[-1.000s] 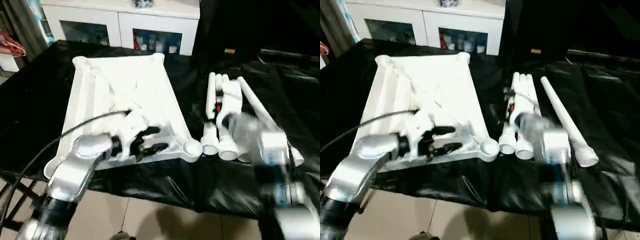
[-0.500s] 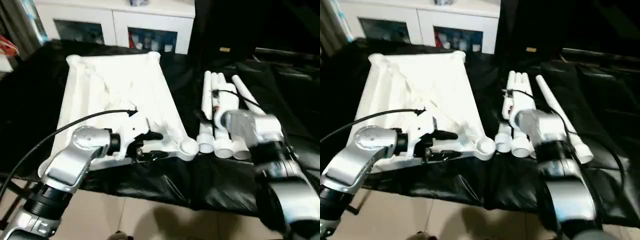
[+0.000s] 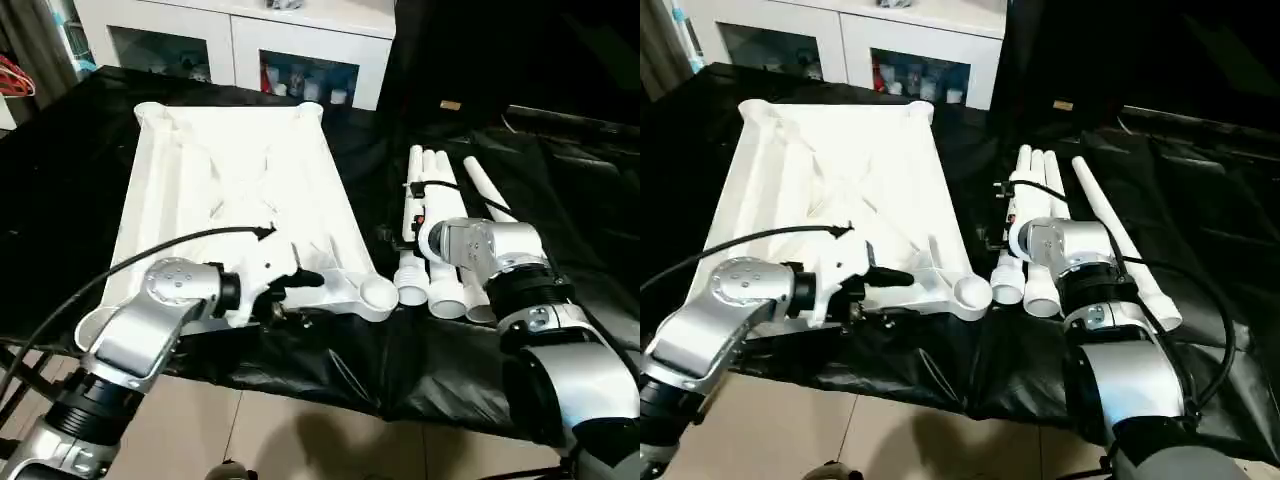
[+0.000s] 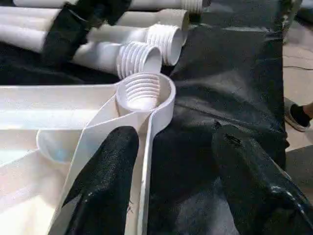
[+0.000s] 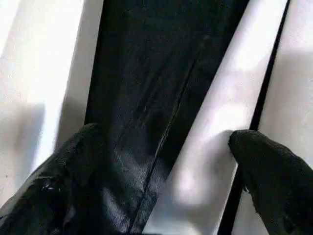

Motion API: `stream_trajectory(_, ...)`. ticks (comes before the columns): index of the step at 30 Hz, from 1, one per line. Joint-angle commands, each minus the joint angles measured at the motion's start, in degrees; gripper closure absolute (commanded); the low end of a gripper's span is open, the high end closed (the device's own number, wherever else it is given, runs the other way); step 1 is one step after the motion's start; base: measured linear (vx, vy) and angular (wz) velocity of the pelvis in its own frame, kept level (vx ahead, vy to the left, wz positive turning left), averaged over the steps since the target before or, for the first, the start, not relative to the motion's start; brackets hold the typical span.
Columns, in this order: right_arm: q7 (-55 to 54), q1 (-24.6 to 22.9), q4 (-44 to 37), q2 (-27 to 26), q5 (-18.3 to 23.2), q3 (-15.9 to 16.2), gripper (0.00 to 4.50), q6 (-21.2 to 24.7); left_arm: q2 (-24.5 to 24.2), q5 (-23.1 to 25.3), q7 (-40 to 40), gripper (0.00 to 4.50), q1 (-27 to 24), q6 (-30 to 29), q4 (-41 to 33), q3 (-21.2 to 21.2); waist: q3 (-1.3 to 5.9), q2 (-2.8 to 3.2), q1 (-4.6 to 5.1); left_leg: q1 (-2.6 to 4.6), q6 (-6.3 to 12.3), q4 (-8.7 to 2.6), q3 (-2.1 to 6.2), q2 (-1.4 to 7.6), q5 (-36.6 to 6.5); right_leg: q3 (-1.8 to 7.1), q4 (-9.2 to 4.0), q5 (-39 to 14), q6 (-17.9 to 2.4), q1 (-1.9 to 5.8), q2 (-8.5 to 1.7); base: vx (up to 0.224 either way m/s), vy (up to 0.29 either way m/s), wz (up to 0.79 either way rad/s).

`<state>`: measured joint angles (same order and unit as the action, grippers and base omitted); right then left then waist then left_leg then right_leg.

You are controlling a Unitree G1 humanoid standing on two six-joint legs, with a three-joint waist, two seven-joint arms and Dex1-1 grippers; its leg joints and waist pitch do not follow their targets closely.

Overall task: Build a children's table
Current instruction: Pick table leg

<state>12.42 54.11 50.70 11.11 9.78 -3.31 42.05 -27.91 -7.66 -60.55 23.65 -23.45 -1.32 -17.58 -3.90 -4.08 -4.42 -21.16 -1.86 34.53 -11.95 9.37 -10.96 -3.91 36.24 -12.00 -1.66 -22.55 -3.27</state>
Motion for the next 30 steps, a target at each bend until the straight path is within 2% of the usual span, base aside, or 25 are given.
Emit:
stream_trajectory(1, -0.2, 1.1, 0.9, 1.0, -0.8, -0.2, 0.00, -0.6, 0.2, 0.4, -0.3, 1.76, 1.6, 0.6, 0.1, -0.7, 4.21, 1.14, 0.03, 1.26, -2.80, -3.85, 1.98, 4.21, -4.2, 3.90, -3.27, -1.8, -12.2, 2.78, -5.76, 0.000, 0.000, 0.00)
stream_trajectory(2, -0.2, 1.3, 0.7, 1.5, -0.6, -0.8, 0.00, -0.6, 0.2, 0.3, -1.1, 1.76, 2.2, 0.9, 0.5, -0.9, 4.29, 1.80, 0.12, 1.36, -3.05, -3.90, 2.03, 4.20, -4.2, 3.82, -3.27, -0.1, -12.4, 2.76, -5.56, 0.000, 0.000, 0.00)
stream_trajectory(4, -0.1, 1.4, 0.7, 1.7, -0.6, -0.9, 0.00, -0.6, 0.2, 0.2, -1.3, 1.76, 2.3, 1.0, 0.6, -1.1, 4.36, 1.41, 0.10, 1.29, -2.97, -3.82, 2.01, 4.13, -4.0, 3.83, -3.03, 1.4, -12.8, 2.92, -5.45, 0.000, 0.000, 0.00)
stream_trajectory(5, -0.3, 1.5, 0.8, 2.0, -0.6, -1.2, 0.00, -0.5, 0.2, -0.1, -2.1, 1.76, 2.6, 1.2, 0.6, -1.3, 4.35, 1.64, -0.02, 1.17, -2.74, -3.81, 2.07, 4.10, -3.9, 3.87, -2.98, 1.7, -13.1, 3.02, -5.61, 0.000, 0.000, 0.00)
stream_trajectory(12, 1.5, 1.0, 4.1, 2.0, -1.3, -0.3, 0.00, 0.1, 0.3, 0.3, -2.0, 1.76, 3.2, 1.5, 1.7, -1.9, 4.44, 1.72, 0.06, 1.17, -2.74, -3.70, 2.07, 4.21, -4.5, 3.83, -3.00, 1.8, -14.1, 3.16, -5.67, 0.000, 0.000, 0.00)
stream_trajectory(16, 1.8, 0.7, 6.7, 1.6, -2.0, 0.0, 0.00, -0.9, 0.5, 0.4, -1.7, 1.76, 3.0, 1.0, 1.3, -2.1, 4.33, 1.51, 0.04, 1.17, -2.68, -3.73, 2.03, 4.30, -5.1, 3.84, -3.16, 0.3, -14.3, 3.09, -5.82, 0.000, 0.000, 0.00)
stream_trajectory(17, 1.8, 0.8, 7.4, 1.5, -1.9, -0.2, 0.00, -1.3, 0.6, 0.4, -1.6, 1.76, 2.9, 0.9, 1.2, -2.0, 4.35, 1.28, 0.04, 1.19, -2.66, -3.73, 2.03, 4.31, -5.1, 3.84, -3.19, -0.1, -14.3, 3.12, -5.83, 0.000, 0.000, 0.00)
stream_trajectory(19, 1.9, 1.0, 8.5, 1.5, -2.1, -0.2, 0.16, -2.0, 0.7, 0.4, -1.4, 1.72, 2.9, 0.8, 1.2, -2.0, 4.34, 1.48, -0.02, 1.24, -2.64, -3.72, 2.04, 4.32, -4.9, 3.83, -3.16, -0.3, -14.2, 3.06, -5.78, 0.000, 0.000, 0.00)
stream_trajectory(20, 2.0, 1.2, 9.4, 1.5, -2.3, -0.3, 0.16, -2.6, 0.7, 0.4, -1.1, 1.72, 2.9, 0.8, 1.1, -2.0, 4.35, 0.88, -0.13, 1.18, -2.27, -3.69, 1.98, 4.33, -4.4, 3.84, -3.12, -0.2, -14.2, 3.12, -5.84, 0.000, 0.000, 0.00)
stream_trajectory(21, 2.1, 1.4, 10.2, 1.6, -2.5, -0.2, 0.16, -3.0, 0.7, 0.3, -0.9, 1.72, 2.8, 0.8, 1.0, -1.9, 4.33, 1.01, -0.28, 1.17, -2.12, -3.69, 1.98, 4.35, -4.2, 3.82, -3.12, -0.4, -14.1, 3.03, -5.90, 0.000, 0.000, 0.00)
stream_trajectory(22, 2.2, 1.7, 10.9, 1.7, -2.7, -0.2, 0.30, -3.4, 0.7, 0.3, -0.7, 1.70, 2.7, 0.7, 0.7, -1.8, 4.35, 0.51, -0.29, 1.14, -1.92, -3.67, 1.90, 4.32, -4.0, 3.82, -3.15, -0.5, -14.0, 3.09, -5.87, 0.000, 0.000, 0.00)
stream_trajectory(23, 2.2, 1.8, 11.3, 1.7, -2.8, -0.2, 0.44, -3.6, 0.7, 0.2, -0.6, 1.70, 2.7, 0.6, 0.6, -1.8, 4.37, 0.80, -0.50, 1.13, -1.74, -3.63, 1.94, 4.33, -3.6, 3.83, -3.05, -0.4, -13.9, 3.07, -6.00, 0.000, 0.000, 0.00)
stream_trajectory(25, 2.2, 2.2, 12.5, 1.8, -3.2, -0.1, 0.52, -4.1, 0.6, 0.3, -0.3, 1.70, 2.2, 0.4, 0.0, -1.7, 4.37, 0.37, -0.43, 1.08, -1.42, -3.62, 1.90, 4.35, -3.2, 3.79, -2.98, -0.5, -13.8, 3.04, -5.92, 0.000, 0.000, 0.00)
stream_trajectory(26, 2.2, 2.4, 12.9, 1.9, -3.3, -0.1, 0.64, -4.4, 0.5, 0.3, -0.2, 1.70, 2.1, 0.4, -0.2, -1.6, 4.29, 0.55, -0.49, 1.07, -1.14, -3.61, 1.90, 4.30, -3.3, 3.79, -3.12, -1.4, -13.6, 2.96, -5.97, 0.000, 0.000, 0.00)
stream_trajectory(30, 2.0, 3.1, 14.8, 1.9, -3.3, -0.4, 0.97, -5.4, 0.4, 0.3, 0.2, 1.70, 2.0, 0.2, -0.4, -1.3, 4.34, 0.41, -0.50, 1.01, -0.77, -3.56, 1.88, 4.31, -2.6, 3.77, -3.00, -1.0, -13.4, 2.94, -5.93, 0.000, 0.000, 0.00)
